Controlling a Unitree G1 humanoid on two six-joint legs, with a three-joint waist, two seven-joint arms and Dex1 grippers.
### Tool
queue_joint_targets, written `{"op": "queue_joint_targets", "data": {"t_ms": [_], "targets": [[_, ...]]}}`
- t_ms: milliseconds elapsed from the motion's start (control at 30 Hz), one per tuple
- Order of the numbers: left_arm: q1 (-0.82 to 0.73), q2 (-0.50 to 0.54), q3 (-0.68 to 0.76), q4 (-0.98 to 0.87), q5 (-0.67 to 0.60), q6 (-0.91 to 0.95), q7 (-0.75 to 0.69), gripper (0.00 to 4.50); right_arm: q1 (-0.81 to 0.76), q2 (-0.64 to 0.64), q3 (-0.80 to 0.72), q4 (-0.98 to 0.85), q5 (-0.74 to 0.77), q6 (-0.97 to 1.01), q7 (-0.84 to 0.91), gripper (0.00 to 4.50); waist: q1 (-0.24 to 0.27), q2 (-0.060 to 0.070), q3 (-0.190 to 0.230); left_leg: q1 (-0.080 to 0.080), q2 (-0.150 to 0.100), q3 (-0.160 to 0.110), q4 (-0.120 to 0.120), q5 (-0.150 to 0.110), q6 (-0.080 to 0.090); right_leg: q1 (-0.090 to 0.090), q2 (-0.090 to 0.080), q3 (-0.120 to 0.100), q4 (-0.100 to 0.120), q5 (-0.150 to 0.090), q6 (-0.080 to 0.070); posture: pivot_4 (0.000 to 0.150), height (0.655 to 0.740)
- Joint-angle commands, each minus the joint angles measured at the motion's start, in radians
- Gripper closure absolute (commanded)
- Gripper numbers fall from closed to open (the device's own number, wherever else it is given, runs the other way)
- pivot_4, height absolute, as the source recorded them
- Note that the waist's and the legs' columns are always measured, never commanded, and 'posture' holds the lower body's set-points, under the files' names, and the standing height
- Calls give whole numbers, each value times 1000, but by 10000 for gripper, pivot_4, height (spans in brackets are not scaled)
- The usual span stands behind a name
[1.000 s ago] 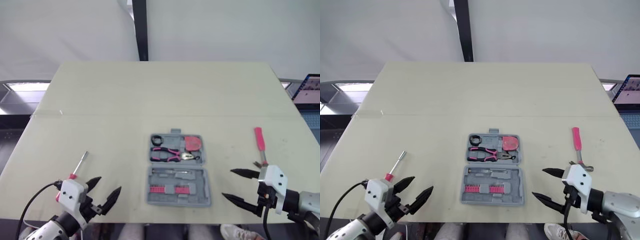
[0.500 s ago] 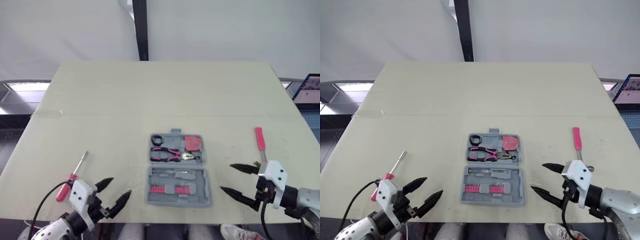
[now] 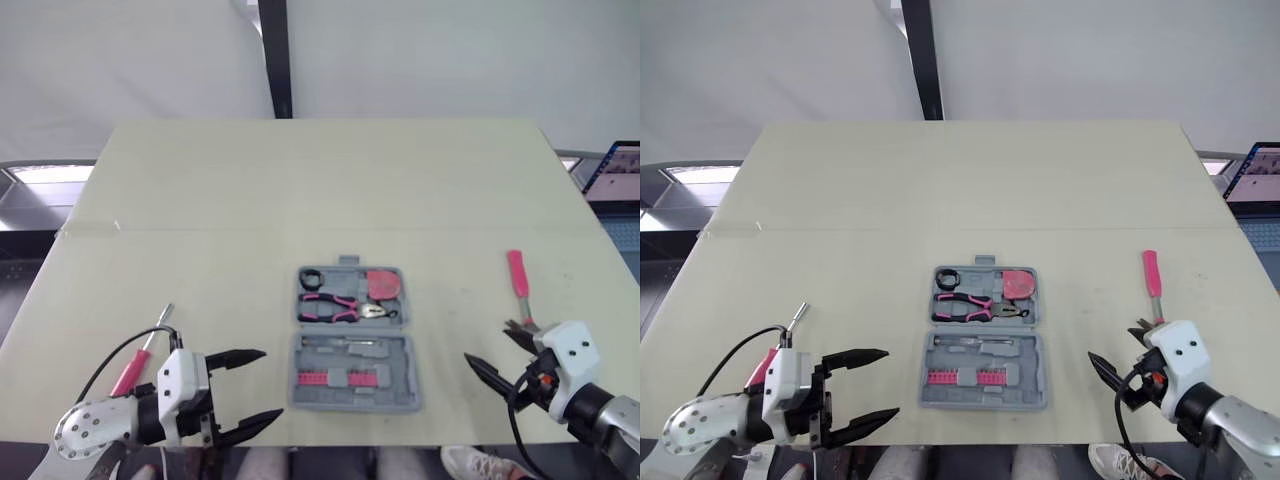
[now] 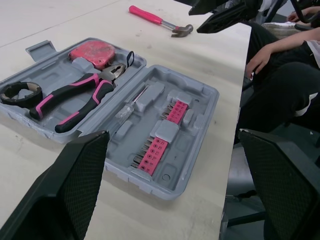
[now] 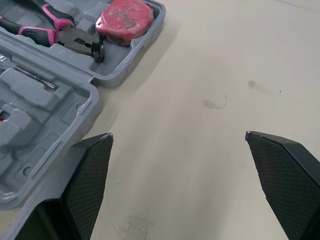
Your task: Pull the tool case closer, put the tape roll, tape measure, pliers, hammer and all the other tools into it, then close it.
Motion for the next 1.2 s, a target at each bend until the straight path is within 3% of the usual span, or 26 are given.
{"op": "queue_joint_targets", "data": {"t_ms": [33, 167, 400, 600, 1200], "targets": [[-27, -2, -3, -31, 10, -32, 26, 704, -49, 9, -79, -9, 3, 53, -90, 0, 0, 0, 0, 0, 0, 0, 0, 0, 0, 0, 0, 0, 0, 0, 0, 1500, 7400], [-62, -11, -13, -63, 8, -22, 72, 704, -204, -1, -137, 88, 4, 184, -211, 0, -3, 0, 0, 0, 0, 0, 1, 0, 0, 0, 0, 1, 1, 0, 0, 1500, 7400], [-76, -7, -52, -94, 29, -4, 127, 704, -448, -96, -83, 312, 41, 514, -243, 0, -3, 2, 1, -1, 0, 0, -1, 0, 0, -2, 0, 1, 3, 0, 0, 1500, 7400], [-61, -11, -71, -95, 57, -18, 160, 704, -644, -101, -50, 489, -11, 573, -307, 0, -3, 4, 2, -1, 0, 0, 1, 1, 0, -3, 0, 1, 2, 0, 0, 1500, 7400], [8, -26, -94, -93, 88, -63, 190, 704, -716, -93, 8, 635, -118, 578, -351, 0, -2, 4, 2, -5, 0, 2, 1, 2, -1, -11, 0, 3, 8, 0, 0, 1500, 7400]]}}
